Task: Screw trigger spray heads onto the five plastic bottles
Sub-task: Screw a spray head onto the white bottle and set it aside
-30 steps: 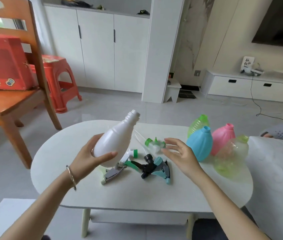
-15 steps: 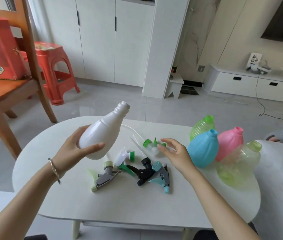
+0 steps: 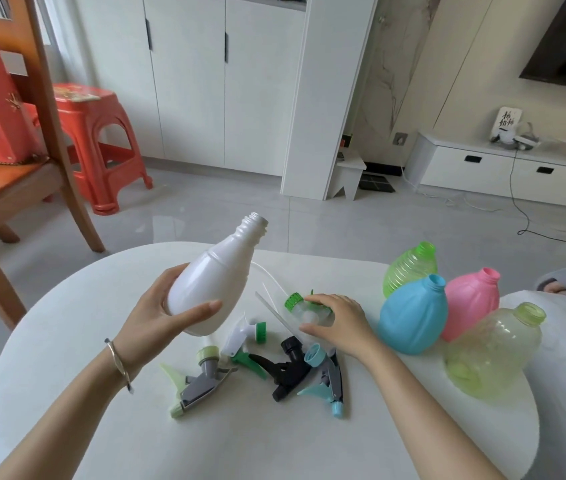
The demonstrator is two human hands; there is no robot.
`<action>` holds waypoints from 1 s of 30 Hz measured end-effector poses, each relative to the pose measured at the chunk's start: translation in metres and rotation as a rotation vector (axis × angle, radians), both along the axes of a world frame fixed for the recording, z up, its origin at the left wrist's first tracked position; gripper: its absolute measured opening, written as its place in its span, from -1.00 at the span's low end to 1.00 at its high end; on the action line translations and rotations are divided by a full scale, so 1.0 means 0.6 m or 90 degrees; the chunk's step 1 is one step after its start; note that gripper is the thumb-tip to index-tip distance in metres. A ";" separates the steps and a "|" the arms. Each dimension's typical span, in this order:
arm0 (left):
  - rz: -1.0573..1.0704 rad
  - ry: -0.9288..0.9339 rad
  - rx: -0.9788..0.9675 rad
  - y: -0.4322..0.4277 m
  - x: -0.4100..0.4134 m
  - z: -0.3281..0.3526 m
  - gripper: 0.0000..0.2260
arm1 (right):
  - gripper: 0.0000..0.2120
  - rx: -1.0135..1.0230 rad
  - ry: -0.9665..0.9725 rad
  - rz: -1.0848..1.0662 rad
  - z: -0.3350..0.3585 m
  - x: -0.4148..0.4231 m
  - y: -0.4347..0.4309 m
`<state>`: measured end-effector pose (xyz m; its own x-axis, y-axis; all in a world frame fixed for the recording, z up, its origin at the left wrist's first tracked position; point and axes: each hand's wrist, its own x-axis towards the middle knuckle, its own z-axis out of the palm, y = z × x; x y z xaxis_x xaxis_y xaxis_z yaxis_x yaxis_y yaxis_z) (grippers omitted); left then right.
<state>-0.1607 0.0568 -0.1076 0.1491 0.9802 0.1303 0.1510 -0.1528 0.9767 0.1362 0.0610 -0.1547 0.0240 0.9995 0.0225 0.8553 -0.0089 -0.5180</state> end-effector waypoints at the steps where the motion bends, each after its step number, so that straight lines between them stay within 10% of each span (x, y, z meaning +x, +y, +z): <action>1: -0.002 -0.001 -0.001 0.000 0.003 0.000 -0.35 | -0.46 0.005 -0.023 0.002 -0.002 0.000 -0.001; 9: 0.007 -0.013 0.004 -0.009 0.005 0.005 -0.39 | -0.66 0.067 0.006 -0.053 0.001 0.016 -0.016; 19: 0.022 -0.016 0.006 -0.017 -0.019 0.009 -0.34 | -0.58 0.005 0.929 -0.048 0.095 -0.007 -0.048; 30: 0.086 0.003 -0.044 -0.023 -0.060 0.000 -0.26 | -0.63 0.190 0.761 -0.178 0.111 0.010 -0.070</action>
